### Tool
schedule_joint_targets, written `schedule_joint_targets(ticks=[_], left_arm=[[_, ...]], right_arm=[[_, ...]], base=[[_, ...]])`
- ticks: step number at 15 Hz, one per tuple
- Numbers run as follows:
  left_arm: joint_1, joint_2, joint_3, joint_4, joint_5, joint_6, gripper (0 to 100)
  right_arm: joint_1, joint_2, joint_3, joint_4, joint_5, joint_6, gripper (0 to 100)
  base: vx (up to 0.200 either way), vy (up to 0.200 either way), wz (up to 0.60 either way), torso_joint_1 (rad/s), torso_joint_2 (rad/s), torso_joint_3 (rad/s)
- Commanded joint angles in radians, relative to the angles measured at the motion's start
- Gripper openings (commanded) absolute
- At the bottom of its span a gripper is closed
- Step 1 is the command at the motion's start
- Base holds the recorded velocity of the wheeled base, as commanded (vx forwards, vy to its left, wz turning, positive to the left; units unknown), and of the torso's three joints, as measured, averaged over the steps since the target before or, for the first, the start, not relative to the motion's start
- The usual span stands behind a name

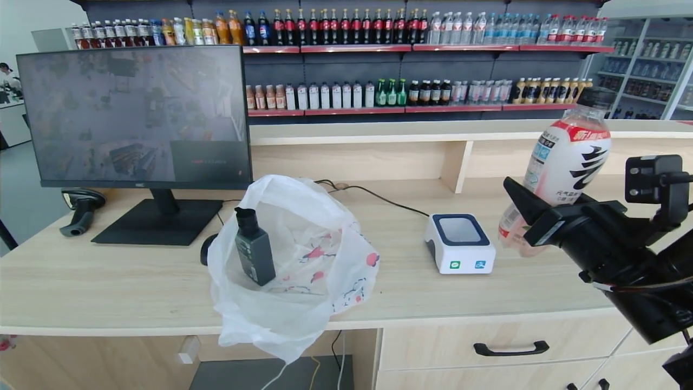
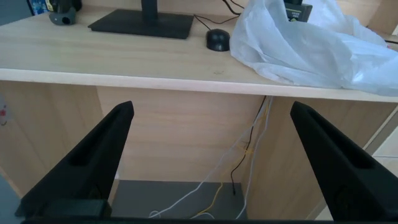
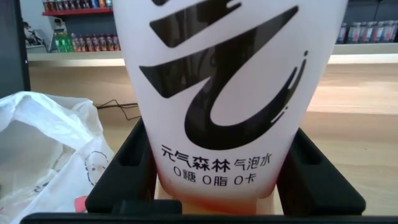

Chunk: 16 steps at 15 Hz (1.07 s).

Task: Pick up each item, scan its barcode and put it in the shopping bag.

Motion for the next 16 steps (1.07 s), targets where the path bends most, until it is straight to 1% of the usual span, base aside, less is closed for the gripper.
schedule_joint_targets(ticks=[1,4,6,8,9,10,11,13,14,16], left_arm=[[0.001,0.0,0.0,-0.001,0.0,0.0,100],[0.001,0.0,0.0,-0.001,0.0,0.0,100],[0.001,0.0,0.0,-0.001,0.0,0.0,100],[0.001,0.0,0.0,-0.001,0.0,0.005,100],[0.001,0.0,0.0,-0.001,0.0,0.003,100],[0.001,0.0,0.0,-0.001,0.0,0.005,100],[0.001,0.0,0.0,-0.001,0.0,0.003,100],[0.001,0.0,0.0,-0.001,0.0,0.003,100],[0.001,0.0,0.0,-0.001,0.0,0.005,100],[0.001,0.0,0.0,-0.001,0.0,0.003,100]], right_arm=[[0.002,0.012,-0.003,-0.001,-0.001,0.0,0],[0.006,0.03,-0.02,-0.001,-0.001,0.001,0],[0.011,0.053,-0.069,-0.001,0.001,-0.002,0],[0.011,0.092,-0.118,-0.001,0.039,-0.036,0],[0.005,0.107,-0.129,-0.001,0.07,-0.069,0],[0.005,0.11,-0.137,-0.001,0.116,-0.137,0],[0.005,0.118,-0.164,-0.001,0.134,-0.175,0],[0.005,0.129,-0.215,-0.001,0.139,-0.269,0],[0.01,0.13,-0.247,-0.001,0.167,-0.359,0],[0.037,0.136,-0.307,-0.001,0.239,-0.485,0]], base=[[0.0,0.0,0.0,0.0,0.0,0.0],[0.0,0.0,0.0,0.0,0.0,0.0],[0.0,0.0,0.0,0.0,0.0,0.0],[0.0,0.0,0.0,0.0,0.0,0.0],[0.0,0.0,0.0,0.0,0.0,0.0],[0.0,0.0,0.0,0.0,0.0,0.0],[0.0,0.0,0.0,0.0,0.0,0.0],[0.0,0.0,0.0,0.0,0.0,0.0],[0.0,0.0,0.0,0.0,0.0,0.0],[0.0,0.0,0.0,0.0,0.0,0.0]])
